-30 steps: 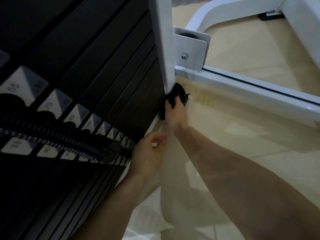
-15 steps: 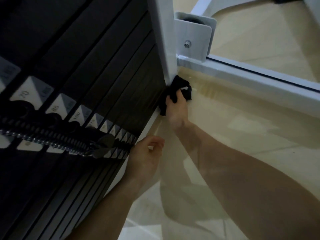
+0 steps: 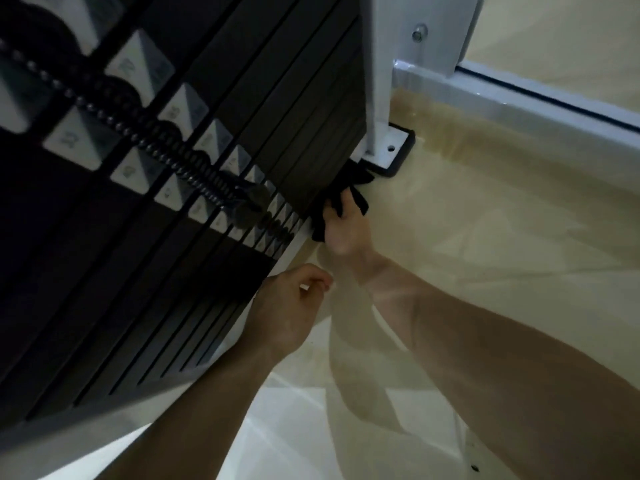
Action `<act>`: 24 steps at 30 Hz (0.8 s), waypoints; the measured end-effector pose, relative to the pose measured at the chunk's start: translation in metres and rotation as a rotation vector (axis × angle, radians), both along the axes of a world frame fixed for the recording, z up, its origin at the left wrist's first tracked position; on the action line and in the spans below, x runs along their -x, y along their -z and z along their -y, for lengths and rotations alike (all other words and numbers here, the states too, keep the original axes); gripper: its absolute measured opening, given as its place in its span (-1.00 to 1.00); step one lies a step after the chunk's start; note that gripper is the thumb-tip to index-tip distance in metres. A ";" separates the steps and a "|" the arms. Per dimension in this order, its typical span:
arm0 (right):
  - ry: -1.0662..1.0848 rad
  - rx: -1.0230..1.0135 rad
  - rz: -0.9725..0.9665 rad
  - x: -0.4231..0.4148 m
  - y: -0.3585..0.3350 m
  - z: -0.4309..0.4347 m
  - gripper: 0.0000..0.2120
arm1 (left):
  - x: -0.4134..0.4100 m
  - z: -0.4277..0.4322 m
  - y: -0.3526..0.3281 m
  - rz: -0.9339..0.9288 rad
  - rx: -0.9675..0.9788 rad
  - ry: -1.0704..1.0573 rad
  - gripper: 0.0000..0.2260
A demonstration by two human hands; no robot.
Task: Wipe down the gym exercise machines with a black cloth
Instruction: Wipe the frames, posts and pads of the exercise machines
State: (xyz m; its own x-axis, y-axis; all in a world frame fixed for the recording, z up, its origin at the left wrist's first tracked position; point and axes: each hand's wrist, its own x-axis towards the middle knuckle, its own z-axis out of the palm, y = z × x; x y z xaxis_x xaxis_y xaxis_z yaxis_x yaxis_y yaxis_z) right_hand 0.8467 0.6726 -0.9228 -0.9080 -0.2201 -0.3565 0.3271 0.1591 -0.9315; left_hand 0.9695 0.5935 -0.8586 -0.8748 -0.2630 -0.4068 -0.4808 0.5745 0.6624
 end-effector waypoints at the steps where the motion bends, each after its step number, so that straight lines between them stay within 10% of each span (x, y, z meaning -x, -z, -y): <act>1: 0.000 -0.005 -0.015 0.001 -0.003 0.001 -0.48 | -0.006 0.003 0.000 0.017 0.004 -0.026 -0.73; 24: -0.071 -0.109 -0.062 -0.130 0.025 0.066 -0.40 | -0.133 0.029 0.006 0.118 0.143 0.000 -0.89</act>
